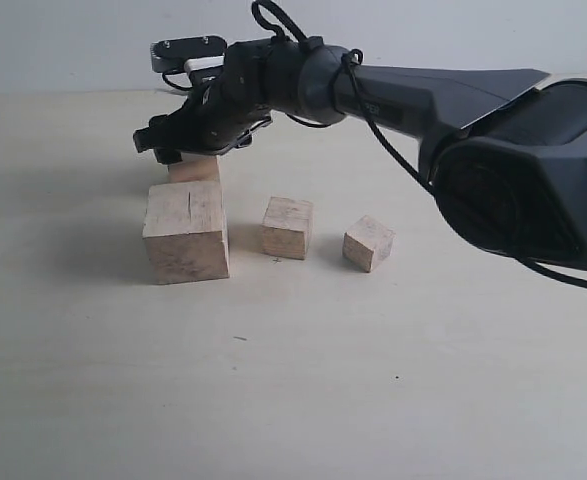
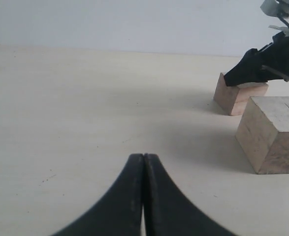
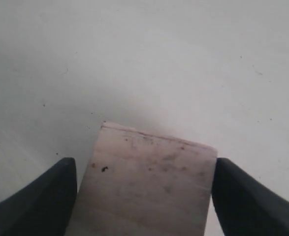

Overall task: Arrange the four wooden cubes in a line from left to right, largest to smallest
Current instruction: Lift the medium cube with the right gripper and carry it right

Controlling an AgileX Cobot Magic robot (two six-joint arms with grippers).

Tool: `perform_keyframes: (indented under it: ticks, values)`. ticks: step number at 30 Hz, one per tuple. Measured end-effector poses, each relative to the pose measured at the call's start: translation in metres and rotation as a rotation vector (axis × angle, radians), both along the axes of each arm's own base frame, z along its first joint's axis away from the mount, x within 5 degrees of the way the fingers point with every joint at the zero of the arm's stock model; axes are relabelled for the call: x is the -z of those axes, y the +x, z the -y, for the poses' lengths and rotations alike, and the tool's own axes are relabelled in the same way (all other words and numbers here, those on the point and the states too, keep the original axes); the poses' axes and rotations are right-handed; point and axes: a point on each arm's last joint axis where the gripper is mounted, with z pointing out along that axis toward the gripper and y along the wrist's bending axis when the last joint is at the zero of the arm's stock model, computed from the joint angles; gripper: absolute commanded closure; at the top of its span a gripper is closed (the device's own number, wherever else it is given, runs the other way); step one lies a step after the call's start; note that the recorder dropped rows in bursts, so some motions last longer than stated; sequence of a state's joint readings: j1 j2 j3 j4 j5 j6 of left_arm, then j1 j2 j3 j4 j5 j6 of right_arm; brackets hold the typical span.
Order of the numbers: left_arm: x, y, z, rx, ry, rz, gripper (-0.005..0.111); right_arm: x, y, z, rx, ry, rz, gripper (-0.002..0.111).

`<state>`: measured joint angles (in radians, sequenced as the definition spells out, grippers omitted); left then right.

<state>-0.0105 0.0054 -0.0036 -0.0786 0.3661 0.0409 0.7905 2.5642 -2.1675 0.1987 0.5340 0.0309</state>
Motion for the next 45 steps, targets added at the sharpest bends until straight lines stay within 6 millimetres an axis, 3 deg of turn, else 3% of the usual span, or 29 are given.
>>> perform_keyframes:
  ticks: [1, 2, 5, 7, 13, 15, 17, 24, 27, 28, 31, 34, 38, 45]
  values:
    - [0.0, 0.0, 0.0, 0.0, 0.0, 0.0, 0.107, 0.0, 0.0, 0.0, -0.001, -0.003, -0.004, 0.099]
    - [0.0, 0.0, 0.0, 0.0, 0.0, 0.0, 0.107, -0.002, -0.001, 0.0, -0.007, -0.013, -0.016, 0.108]
    - [0.0, 0.0, 0.0, 0.0, 0.0, 0.0, 0.107, -0.013, -0.002, 0.0, -0.027, -0.046, -0.042, 0.108]
    - [0.0, 0.0, 0.0, 0.0, 0.0, 0.0, 0.107, -0.03, 0.0, -0.003, -0.046, -0.041, -0.029, 0.108]
    - [0.0, 0.0, 0.0, 0.0, 0.0, 0.0, 0.107, -0.135, -0.013, 0.009, -0.208, -0.084, 0.133, 0.108]
    - [0.0, 0.0, 0.0, 0.0, 0.0, 0.0, 0.107, -0.153, -0.017, 0.023, -0.251, -0.138, 0.125, 0.108]
    - [0.0, 0.0, 0.0, 0.0, 0.0, 0.0, 0.107, -0.157, -0.014, 0.035, -0.263, -0.175, 0.104, 0.108]
    - [0.0, 0.0, 0.0, 0.0, 0.0, 0.0, 0.107, -0.154, 0.019, 0.086, -0.27, -0.289, 0.065, 0.108]
    - [0.0, 0.0, 0.0, 0.0, 0.0, 0.0, 0.107, -0.132, 0.034, 0.111, -0.454, -0.336, 0.075, 0.108]
    - [0.0, 0.0, 0.0, 0.0, 0.0, 0.0, 0.107, -0.127, 0.034, 0.114, -0.494, -0.337, 0.072, 0.108]
    - [0.0, 0.0, 0.0, 0.0, 0.0, 0.0, 0.107, -0.08, 0.033, 0.113, -0.675, -0.34, 0.012, 0.108]
    - [0.0, 0.0, 0.0, 0.0, 0.0, 0.0, 0.107, -0.043, 0.034, 0.11, -0.747, -0.344, -0.036, 0.108]
    - [0.0, 0.0, 0.0, 0.0, 0.0, 0.0, 0.107, -0.034, 0.033, 0.106, -0.848, -0.313, 0.004, 0.108]
    - [0.0, 0.0, 0.0, 0.0, 0.0, 0.0, 0.107, -0.041, 0.031, 0.104, -0.86, -0.288, 0.022, 0.108]
